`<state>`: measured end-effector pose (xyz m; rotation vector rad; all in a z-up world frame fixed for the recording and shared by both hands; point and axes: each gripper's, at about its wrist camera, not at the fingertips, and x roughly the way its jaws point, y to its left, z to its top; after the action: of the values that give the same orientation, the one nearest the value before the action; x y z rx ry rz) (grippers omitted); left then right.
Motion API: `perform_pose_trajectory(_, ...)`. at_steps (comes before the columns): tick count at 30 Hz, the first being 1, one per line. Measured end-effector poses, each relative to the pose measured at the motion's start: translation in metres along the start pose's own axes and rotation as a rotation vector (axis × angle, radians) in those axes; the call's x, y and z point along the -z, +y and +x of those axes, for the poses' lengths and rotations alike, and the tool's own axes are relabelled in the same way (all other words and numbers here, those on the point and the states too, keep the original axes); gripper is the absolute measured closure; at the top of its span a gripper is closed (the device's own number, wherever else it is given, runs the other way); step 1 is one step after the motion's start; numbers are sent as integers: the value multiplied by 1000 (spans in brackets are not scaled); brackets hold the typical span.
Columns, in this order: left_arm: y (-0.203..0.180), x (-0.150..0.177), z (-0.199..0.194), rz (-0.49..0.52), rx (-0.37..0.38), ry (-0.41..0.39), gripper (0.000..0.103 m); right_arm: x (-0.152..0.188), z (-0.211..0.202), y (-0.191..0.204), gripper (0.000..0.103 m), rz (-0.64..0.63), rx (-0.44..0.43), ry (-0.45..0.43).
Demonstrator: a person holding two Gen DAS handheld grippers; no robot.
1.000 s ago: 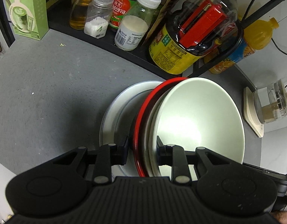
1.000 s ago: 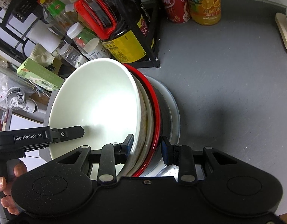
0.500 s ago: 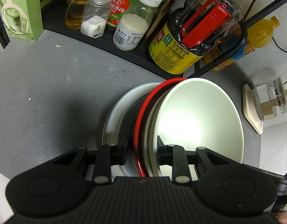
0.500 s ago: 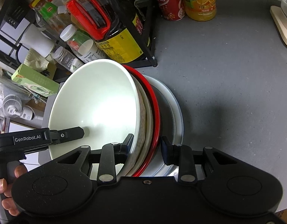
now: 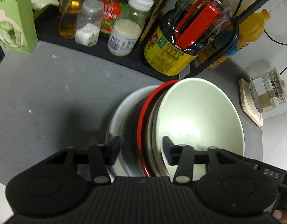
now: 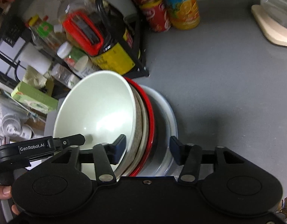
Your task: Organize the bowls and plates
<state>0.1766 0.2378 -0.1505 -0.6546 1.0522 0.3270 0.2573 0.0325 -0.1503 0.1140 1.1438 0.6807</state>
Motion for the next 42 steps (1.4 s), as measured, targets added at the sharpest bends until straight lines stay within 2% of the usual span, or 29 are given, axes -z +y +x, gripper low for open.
perform_pose_trajectory(2,-1,0,-6,15,-12,-21,37,2,-10,-2,41,1,-3,-28)
perform_pose_trajectory(3,-2,1,-11,23,-15,-36,34,4,-15,-2,39,-1,-5,-44)
perform_pose_trajectory(5,-4,2,-18,36,-16,-61,27,4,-23,-5,30,-1,-6,-71)
perform_pose_trajectory(7,-7,3,-24,50,-13,-81,24,7,-33,-8,22,-6,9,-102)
perform_pose_trajectory(11,-17,12,-35,87,-20,-101,18,14,-53,-16,14,-13,18,-155)
perform_pose_trajectory(20,-52,58,-80,165,-9,-172,16,52,-114,-43,1,3,69,-273)
perform_pose_trajectory(23,-63,79,-99,187,-2,-189,11,73,-133,-48,0,-6,91,-304)
perform_pose_trajectory(30,-77,129,-131,224,-13,-205,10,120,-174,-58,0,-5,131,-348)
perform_pose_trajectory(42,-80,193,-180,297,-9,-259,9,178,-223,-40,0,-20,187,-423)
